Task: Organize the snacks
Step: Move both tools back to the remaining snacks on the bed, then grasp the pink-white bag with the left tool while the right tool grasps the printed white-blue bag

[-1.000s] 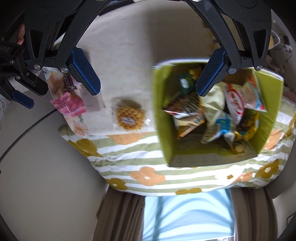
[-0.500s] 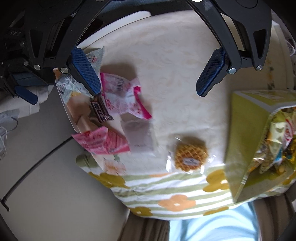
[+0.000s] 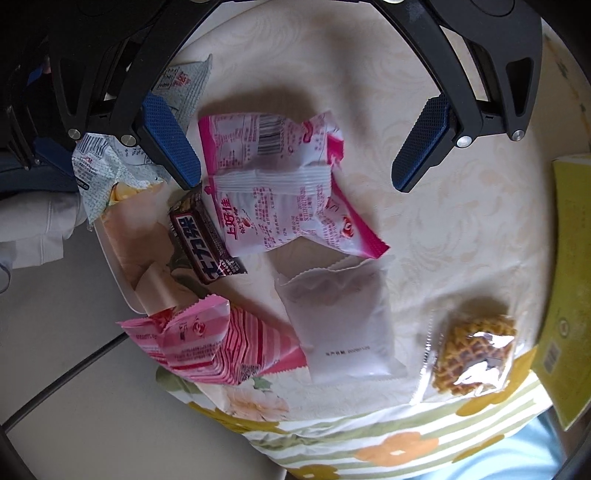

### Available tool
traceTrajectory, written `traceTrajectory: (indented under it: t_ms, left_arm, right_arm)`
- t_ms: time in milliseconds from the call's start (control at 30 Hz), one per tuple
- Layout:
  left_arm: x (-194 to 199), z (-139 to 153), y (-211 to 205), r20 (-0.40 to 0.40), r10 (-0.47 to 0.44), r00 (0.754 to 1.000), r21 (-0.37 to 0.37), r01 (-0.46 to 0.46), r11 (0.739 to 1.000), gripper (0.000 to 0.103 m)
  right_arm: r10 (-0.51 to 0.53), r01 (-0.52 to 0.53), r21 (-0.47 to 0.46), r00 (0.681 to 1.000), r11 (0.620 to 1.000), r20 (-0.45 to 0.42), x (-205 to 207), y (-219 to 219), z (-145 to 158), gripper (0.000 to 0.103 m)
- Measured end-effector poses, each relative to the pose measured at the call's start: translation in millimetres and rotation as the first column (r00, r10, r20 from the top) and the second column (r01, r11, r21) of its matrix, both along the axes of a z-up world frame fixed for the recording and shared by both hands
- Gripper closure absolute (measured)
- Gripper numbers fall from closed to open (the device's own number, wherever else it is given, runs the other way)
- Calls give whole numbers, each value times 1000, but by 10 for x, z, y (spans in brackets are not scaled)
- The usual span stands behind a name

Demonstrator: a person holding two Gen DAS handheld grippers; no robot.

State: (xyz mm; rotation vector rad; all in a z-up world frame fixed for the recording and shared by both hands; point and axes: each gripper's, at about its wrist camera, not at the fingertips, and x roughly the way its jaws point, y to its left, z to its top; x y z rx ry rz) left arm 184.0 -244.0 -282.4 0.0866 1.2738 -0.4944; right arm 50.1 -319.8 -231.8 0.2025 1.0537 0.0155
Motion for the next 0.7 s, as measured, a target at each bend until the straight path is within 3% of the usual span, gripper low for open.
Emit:
traceTrajectory:
  t_ms: [267,600,700]
  left_arm:
    - [55,-72,-146,3,-30,1000,19,30,999,0]
    - [82,-100,-188,6,-39,999,39,39,998,1]
    - [75,-111,-176,7,-41,999,43,41,998,1]
  right_arm:
    - [22,-22,-33,1000,999,-2,57,25,-196,13]
    - [10,-8,82,1000,997,-15,168,-24,-405,13]
    - [7,-7,85,1000,996,1,131,-16,-381,23]
